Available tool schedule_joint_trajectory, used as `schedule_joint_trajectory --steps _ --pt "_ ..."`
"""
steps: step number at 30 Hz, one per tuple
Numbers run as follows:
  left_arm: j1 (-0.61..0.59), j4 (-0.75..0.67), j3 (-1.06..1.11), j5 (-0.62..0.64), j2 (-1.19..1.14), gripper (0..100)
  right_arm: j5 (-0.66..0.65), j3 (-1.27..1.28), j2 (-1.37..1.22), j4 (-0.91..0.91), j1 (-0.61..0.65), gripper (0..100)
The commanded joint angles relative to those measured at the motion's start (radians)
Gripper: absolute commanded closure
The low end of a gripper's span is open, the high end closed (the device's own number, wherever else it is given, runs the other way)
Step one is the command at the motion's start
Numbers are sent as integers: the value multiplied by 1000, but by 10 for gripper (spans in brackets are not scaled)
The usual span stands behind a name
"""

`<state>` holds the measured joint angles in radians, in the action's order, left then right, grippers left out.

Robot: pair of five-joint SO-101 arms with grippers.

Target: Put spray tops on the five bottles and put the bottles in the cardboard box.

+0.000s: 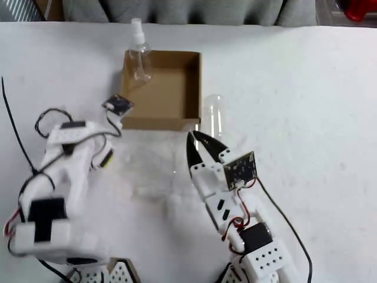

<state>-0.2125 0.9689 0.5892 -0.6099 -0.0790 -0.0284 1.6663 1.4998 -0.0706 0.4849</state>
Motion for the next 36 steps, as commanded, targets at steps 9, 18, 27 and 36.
schedule_joint_trajectory --steps 9,18,27,36 --pt "-25 95 -275 0 -59 961 -8 -5 12 2 -1 982" --pt "-120 218 -491 2 -59 819 -8 -5 5 5 1 982" --pt "-239 132 -514 302 -74 717 -8 -5 5 5 7 982" --pt "-251 3 -614 571 -266 717 -8 -5 5 2 5 982"
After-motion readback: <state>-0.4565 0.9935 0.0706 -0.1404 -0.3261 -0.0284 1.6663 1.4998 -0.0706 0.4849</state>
